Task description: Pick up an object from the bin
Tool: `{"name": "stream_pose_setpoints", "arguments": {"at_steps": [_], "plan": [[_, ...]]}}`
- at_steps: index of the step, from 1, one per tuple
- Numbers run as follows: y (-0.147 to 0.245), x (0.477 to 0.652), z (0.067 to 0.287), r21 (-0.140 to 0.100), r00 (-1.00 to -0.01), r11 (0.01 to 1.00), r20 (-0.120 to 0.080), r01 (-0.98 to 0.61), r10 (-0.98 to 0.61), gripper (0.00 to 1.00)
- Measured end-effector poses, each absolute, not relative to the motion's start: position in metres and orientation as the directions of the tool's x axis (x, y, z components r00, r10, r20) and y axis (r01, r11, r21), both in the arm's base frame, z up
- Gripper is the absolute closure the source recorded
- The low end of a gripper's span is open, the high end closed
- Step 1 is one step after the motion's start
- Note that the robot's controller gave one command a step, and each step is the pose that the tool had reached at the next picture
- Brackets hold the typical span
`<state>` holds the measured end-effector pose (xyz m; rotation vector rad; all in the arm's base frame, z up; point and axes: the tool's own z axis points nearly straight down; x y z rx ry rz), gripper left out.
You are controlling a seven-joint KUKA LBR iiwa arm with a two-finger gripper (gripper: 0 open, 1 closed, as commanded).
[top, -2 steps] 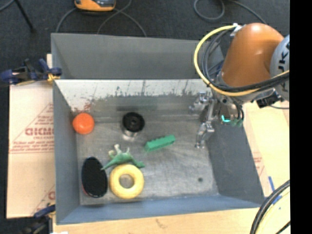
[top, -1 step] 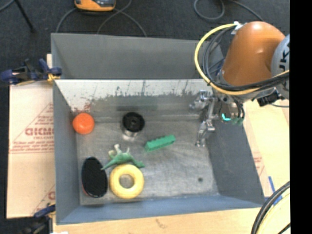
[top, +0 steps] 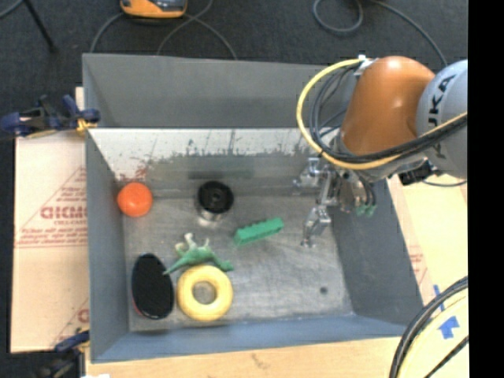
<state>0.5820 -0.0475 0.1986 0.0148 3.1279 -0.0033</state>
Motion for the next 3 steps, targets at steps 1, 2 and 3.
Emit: {"name": "stream_pose_setpoints", "arguments": {"at_steps": [1, 2, 3], "plan": [[-0.03, 0.588, 0.144, -0.001, -0.998, 0.998, -0.008, -0.064, -0.064, 0.0], [-0.023, 0.608, 0.076, -0.003, -0.979, 0.979, -0.014, -0.203, -0.203, 1.0], [-0.023, 0.609, 0.076, -0.004, -0.979, 0.979, -0.014, -0.203, -0.203, 1.0]]}}
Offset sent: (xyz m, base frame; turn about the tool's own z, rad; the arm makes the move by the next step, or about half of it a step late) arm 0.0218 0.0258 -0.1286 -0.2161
